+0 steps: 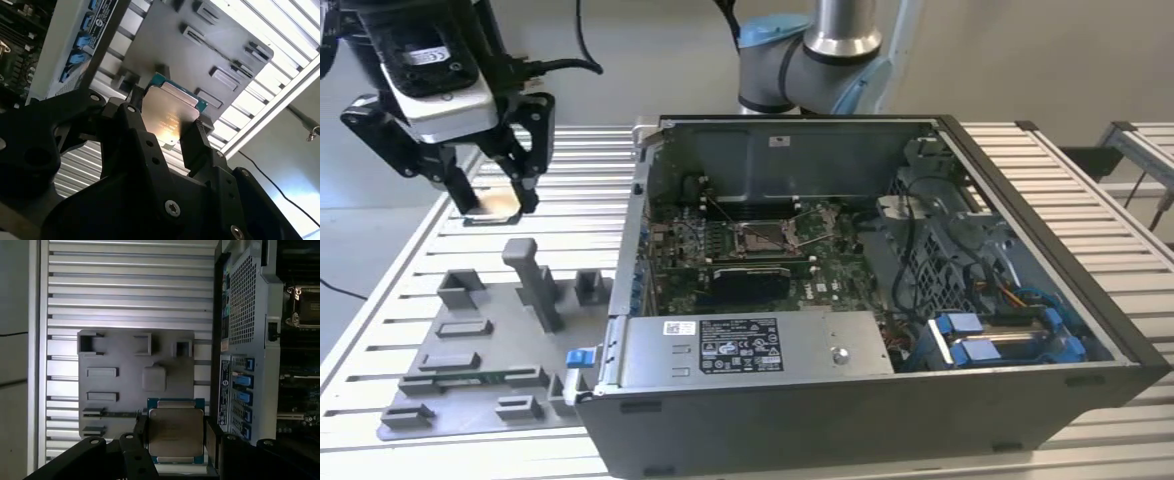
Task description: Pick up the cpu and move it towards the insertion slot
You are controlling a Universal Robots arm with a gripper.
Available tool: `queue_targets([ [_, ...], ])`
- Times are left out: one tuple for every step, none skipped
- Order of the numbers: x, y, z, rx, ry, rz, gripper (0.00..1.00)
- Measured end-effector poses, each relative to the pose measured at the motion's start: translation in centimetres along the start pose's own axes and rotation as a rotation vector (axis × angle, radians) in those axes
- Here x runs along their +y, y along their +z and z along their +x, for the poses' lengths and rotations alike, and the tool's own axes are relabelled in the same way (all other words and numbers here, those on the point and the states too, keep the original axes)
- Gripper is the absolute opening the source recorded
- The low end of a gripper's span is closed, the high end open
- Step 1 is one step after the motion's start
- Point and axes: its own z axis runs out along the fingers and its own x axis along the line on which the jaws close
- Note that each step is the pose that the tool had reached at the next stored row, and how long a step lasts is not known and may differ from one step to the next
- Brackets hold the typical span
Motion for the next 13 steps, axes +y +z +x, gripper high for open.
queue_targets([
  [0.00,0.01,-0.43,0.0000,0.000,-0.0001,0.00],
  [-0.01,0.01,-0.85,0.0000,0.000,0.0000,0.00],
  [-0.01,0.01,-1.28,0.0001,0.000,0.0001,0.00],
  [-0.02,0.01,-1.71,0.0000,0.000,0.0000,0.00],
  [-0.03,0.02,-2.15,0.0000,0.000,0.0000,0.00],
  [-0.03,0.02,-2.61,0.0000,0.000,0.0000,0.00],
  [-0.04,0.03,-3.04,0.0000,0.000,0.0000,0.00],
  [-0.04,0.03,-3.49,0.0000,0.000,0.0000,0.00],
  [-0.05,0.03,-3.92,0.0000,0.000,0.0000,0.00],
  [-0.05,0.03,-4.34,0.0000,0.000,0.0000,0.00],
  [-0.06,0.03,-4.78,0.0000,0.000,0.0000,0.00],
  [-0.06,0.04,-5.26,0.0000,0.000,0.0000,0.00],
  [-0.07,0.04,-5.68,0.0001,0.000,0.0001,0.00],
])
